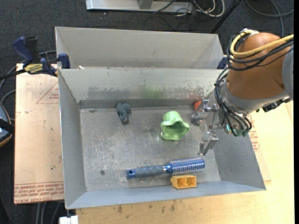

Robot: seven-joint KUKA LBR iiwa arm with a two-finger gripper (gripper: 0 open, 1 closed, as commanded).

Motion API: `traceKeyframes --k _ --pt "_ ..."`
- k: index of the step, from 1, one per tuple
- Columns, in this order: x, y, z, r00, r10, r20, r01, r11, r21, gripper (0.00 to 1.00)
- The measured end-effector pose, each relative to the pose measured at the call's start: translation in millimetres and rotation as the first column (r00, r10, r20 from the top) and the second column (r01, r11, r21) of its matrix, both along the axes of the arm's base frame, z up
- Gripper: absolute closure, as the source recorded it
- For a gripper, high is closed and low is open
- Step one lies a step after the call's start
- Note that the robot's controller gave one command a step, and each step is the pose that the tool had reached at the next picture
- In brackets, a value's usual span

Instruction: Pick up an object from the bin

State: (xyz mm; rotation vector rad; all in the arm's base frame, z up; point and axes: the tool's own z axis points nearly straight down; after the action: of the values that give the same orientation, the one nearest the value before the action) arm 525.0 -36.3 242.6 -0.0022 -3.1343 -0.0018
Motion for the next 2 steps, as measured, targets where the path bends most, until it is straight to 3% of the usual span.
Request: traceKeyframes --k 1,2 --pt "-31.5 29 -167 0.964 0.264 0.037 -0.264 0.964 -0.007 0.0" --pt "-20.3 24 -142 0.804 0.594 0.012 -0.594 0.804 -0.003 0.0"
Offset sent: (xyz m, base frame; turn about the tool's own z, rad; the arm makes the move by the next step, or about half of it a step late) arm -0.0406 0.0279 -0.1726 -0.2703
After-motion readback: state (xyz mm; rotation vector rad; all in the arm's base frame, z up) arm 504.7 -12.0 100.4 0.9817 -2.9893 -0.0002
